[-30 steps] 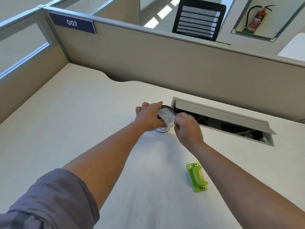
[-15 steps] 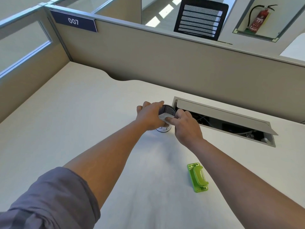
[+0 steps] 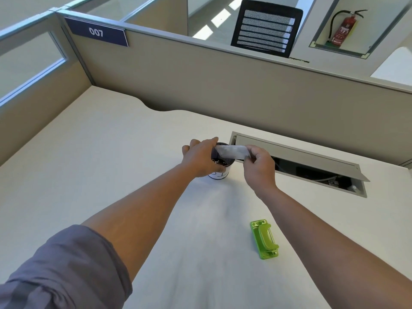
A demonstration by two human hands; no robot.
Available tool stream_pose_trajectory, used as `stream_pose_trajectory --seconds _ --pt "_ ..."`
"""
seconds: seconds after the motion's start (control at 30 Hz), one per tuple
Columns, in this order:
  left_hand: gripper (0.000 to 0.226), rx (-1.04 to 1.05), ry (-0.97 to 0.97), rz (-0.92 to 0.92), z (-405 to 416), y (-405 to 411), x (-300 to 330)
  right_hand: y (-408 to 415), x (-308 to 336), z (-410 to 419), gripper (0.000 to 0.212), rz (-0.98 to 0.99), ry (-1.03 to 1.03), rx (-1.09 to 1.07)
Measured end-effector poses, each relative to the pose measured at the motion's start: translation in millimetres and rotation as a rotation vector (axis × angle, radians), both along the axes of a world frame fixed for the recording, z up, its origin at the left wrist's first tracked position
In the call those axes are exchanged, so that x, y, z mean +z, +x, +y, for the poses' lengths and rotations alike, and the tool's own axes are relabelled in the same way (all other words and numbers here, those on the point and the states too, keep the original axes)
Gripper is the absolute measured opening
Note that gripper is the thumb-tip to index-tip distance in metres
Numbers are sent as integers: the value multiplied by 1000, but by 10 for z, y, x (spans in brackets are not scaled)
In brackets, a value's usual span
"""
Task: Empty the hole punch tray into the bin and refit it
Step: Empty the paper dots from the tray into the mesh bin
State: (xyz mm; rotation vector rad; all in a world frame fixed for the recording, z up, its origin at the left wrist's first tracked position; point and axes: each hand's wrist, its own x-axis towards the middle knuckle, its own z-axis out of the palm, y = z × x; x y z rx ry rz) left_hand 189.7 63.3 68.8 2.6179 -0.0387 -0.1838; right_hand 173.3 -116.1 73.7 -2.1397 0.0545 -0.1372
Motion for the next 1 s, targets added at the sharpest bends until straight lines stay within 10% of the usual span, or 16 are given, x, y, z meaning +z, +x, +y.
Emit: stream_pose_trajectory --seconds 0.47,0.73,1.0 --pt "109 13 -80 -7 -60 -133 112 -123 139 -34 25 351 726 -287" --pt "21 -33 -307 -453 -318 -287 194 -234 135 8 24 380 877 -217" --pt "17 -50 -276 -494 -368 -352 167 -293 138 71 38 409 973 -72"
